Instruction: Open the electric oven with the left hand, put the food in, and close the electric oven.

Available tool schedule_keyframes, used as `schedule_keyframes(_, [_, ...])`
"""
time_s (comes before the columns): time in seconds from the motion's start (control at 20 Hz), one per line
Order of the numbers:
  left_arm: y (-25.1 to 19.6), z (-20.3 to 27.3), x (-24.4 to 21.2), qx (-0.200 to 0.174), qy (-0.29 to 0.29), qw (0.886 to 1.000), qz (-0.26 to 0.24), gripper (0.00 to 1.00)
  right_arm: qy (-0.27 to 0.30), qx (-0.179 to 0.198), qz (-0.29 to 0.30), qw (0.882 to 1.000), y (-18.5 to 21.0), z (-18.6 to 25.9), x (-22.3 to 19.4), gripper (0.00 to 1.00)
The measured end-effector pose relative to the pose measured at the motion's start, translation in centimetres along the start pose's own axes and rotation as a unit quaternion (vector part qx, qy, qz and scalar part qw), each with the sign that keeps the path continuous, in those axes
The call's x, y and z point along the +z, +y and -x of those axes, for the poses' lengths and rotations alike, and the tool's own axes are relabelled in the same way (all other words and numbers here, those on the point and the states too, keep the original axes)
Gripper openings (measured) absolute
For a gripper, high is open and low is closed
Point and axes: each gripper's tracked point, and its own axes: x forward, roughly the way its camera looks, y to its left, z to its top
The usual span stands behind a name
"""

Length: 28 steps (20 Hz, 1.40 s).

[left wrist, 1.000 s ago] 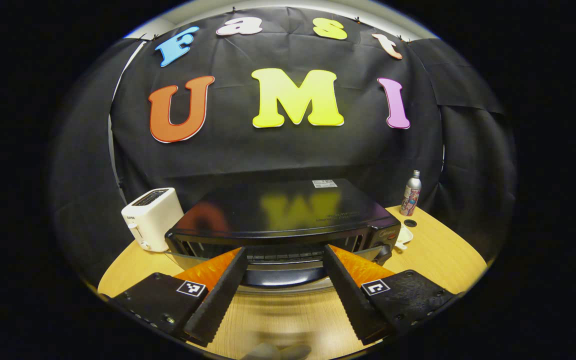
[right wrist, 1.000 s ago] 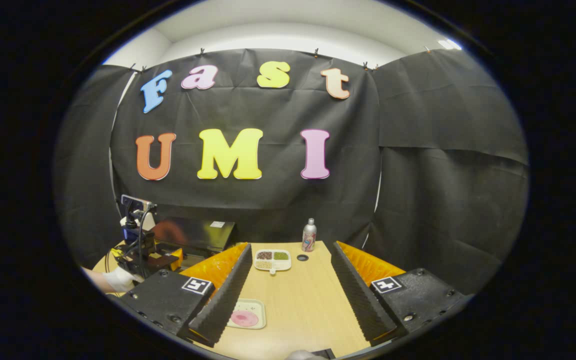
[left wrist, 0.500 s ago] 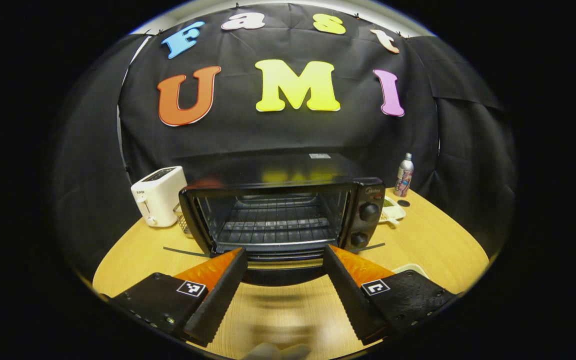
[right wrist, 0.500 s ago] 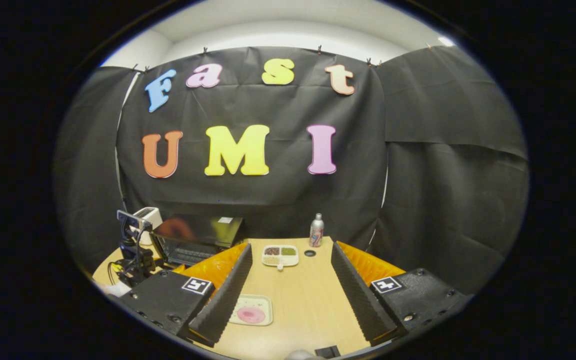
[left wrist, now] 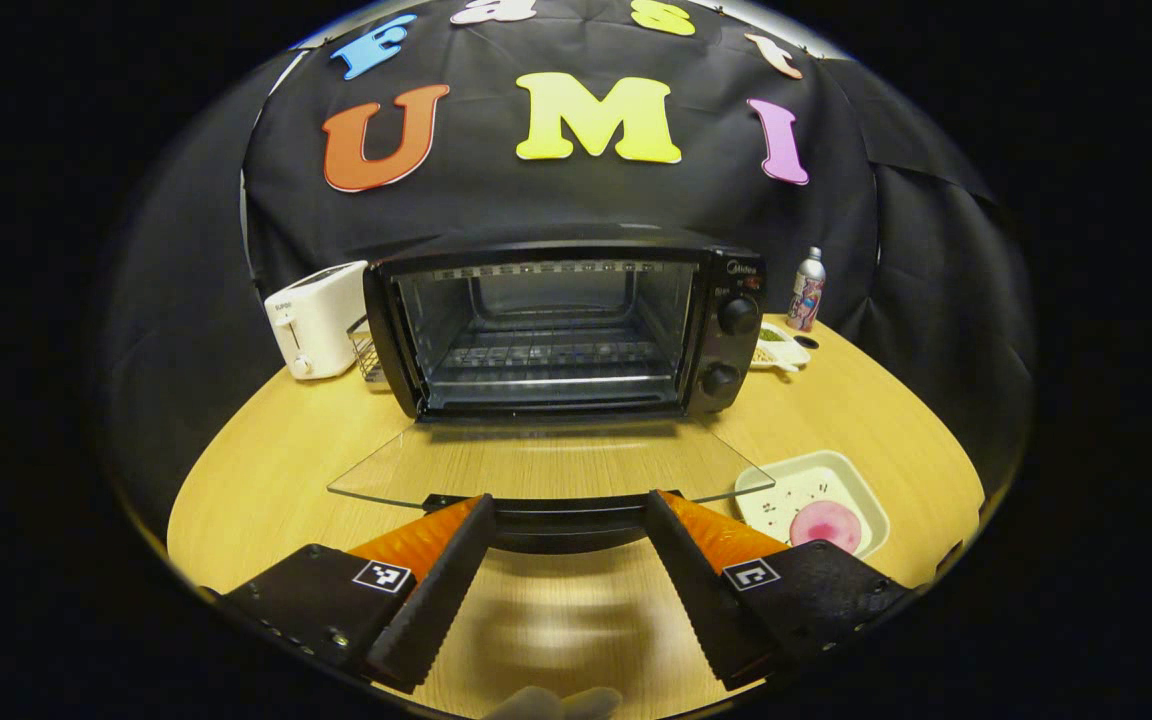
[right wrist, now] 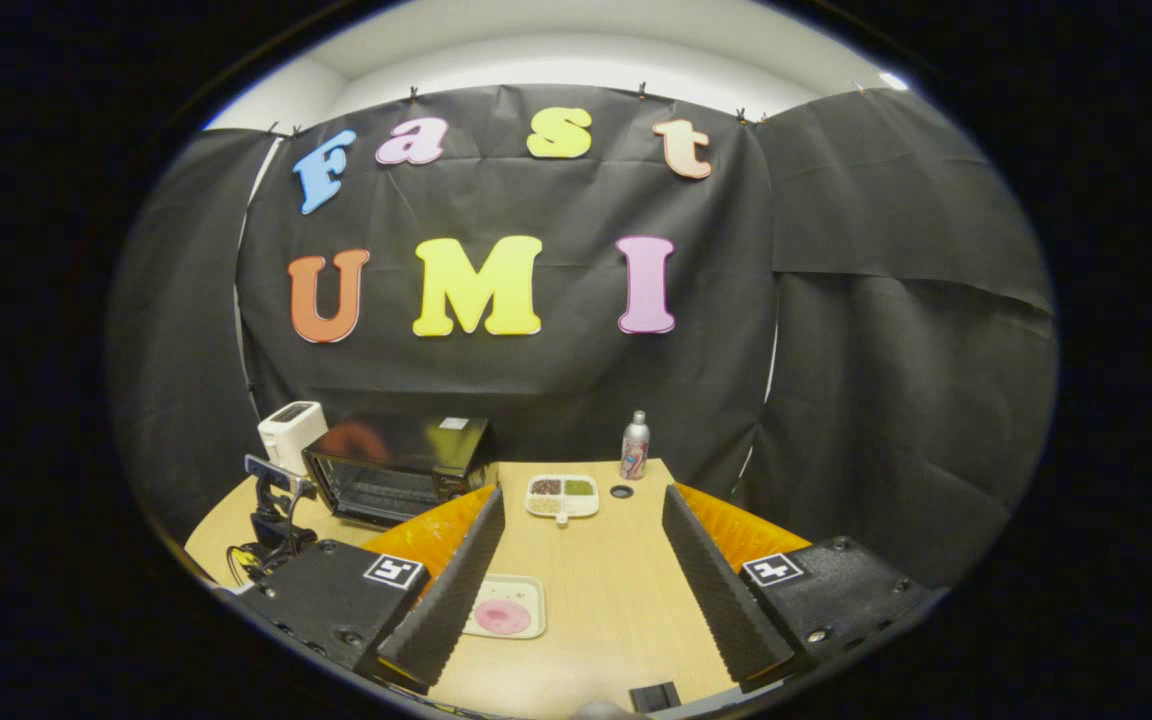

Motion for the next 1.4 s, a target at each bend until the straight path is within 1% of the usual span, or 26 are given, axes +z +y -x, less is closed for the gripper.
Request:
schedule_keyframes(0.2, [-0.4, -1.3, -2.3, 0.000, 0.031, 0.999, 0.009, 0.97, 0.008, -0.005, 0.005, 1.000, -0.4, 0.3, -0.6, 0.96])
schedule_keyframes(0.35, [-0.2, -1.9, -3.6, 0.000, 0.059, 0.998, 0.029, 0.97, 0.013, -0.008, 0.005, 1.000, -0.6, 0.4, -1.0, 0.96])
schedule_keyframes(0.4, [-0.3, -1.9, -3.8, 0.000, 0.065, 0.998, 0.025, 0.97, 0.015, -0.009, 0.006, 1.000, -0.7, 0.4, -1.2, 0.96])
schedule_keyframes(0.6, [-0.3, -2.0, -3.8, -0.001, 0.065, 0.998, 0.022, 0.96, 0.023, -0.008, 0.007, 1.000, -0.6, 0.2, -1.9, 0.96])
schedule_keyframes(0.8, [-0.2, -1.5, -2.5, -0.012, 0.032, 0.999, 0.032, 0.96, 0.026, -0.006, 0.012, 1.000, -0.5, -0.1, -2.4, 0.96])
schedule_keyframes(0.85, [0.2, -1.1, -2.2, -0.011, 0.024, 0.999, 0.034, 0.96, 0.027, -0.007, 0.014, 1.000, -0.5, -0.2, -2.5, 0.96])
schedule_keyframes(0.9, [0.7, -0.7, -1.8, -0.008, 0.016, 0.999, 0.036, 0.97, 0.029, -0.006, 0.015, 0.999, -0.4, -0.5, -2.9, 1.00])
schedule_keyframes(0.95, [1.3, -0.1, -1.3, -0.003, 0.009, 0.999, 0.036, 0.96, 0.032, -0.006, 0.016, 0.999, -0.4, -0.7, -3.2, 1.00])
schedule_keyframes(1.05, [2.2, 1.6, -0.2, 0.002, -0.010, 0.999, 0.040, 0.96, 0.042, -0.001, 0.018, 0.999, -0.1, -1.5, -4.3, 1.00])
schedule_keyframes(1.1, [2.6, 2.5, 0.4, 0.004, -0.019, 0.999, 0.040, 0.96, 0.049, 0.004, 0.017, 0.999, 0.1, -1.9, -5.0, 0.97])
schedule_keyframes(1.15, [2.9, 3.5, 1.0, 0.005, -0.031, 0.999, 0.038, 0.96, 0.058, 0.011, 0.018, 0.998, 0.3, -2.4, -5.7, 0.96])
schedule_keyframes(1.4, [3.8, 9.2, 5.5, 0.010, -0.097, 0.995, 0.028, 0.96, 0.108, 0.041, 0.023, 0.993, 1.4, -5.9, -10.2, 0.96])
